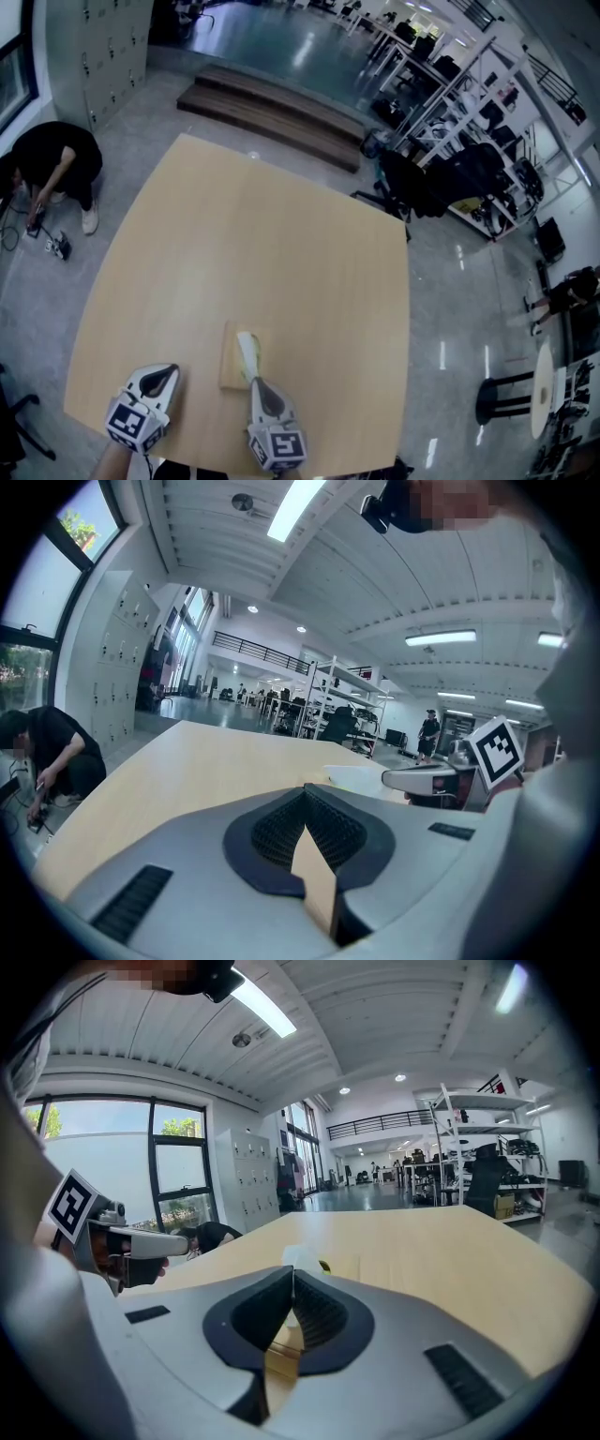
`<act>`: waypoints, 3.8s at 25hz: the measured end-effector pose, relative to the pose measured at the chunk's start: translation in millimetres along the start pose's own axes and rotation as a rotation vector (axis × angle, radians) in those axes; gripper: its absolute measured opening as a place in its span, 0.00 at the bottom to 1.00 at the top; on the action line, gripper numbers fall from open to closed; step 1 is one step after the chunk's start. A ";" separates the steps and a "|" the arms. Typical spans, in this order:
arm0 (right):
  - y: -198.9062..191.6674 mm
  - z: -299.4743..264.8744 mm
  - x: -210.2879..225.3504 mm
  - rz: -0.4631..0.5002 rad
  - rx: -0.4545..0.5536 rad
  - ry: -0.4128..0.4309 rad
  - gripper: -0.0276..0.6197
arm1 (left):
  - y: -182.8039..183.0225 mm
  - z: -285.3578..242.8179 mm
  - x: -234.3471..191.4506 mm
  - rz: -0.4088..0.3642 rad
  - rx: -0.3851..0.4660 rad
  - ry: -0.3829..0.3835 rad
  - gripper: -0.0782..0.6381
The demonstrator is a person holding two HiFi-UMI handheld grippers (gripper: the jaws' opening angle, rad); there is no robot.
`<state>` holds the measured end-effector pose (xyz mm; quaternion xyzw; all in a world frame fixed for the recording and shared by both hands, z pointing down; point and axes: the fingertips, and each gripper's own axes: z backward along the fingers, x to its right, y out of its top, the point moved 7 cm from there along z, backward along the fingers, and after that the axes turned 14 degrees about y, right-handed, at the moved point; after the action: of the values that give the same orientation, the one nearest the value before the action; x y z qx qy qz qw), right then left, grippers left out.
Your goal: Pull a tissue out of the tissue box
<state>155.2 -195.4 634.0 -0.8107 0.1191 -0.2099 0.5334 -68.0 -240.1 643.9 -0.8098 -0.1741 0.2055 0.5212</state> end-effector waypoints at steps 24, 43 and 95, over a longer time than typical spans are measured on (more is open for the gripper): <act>56.2 38.9 -16.8 0.073 0.116 -0.004 0.06 | 65.6 33.1 17.4 -0.037 0.115 0.021 0.12; 110.8 104.3 -31.5 0.119 0.262 -0.057 0.06 | 129.5 75.4 48.7 -0.105 0.240 0.003 0.12; 124.1 213.9 -54.1 0.146 0.344 -0.142 0.06 | 156.7 125.9 85.7 -0.149 0.324 -0.004 0.12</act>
<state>211.2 -48.5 435.6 -0.7094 0.1021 -0.1301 0.6851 -48.8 -162.4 440.6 -0.6998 -0.1991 0.1933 0.6583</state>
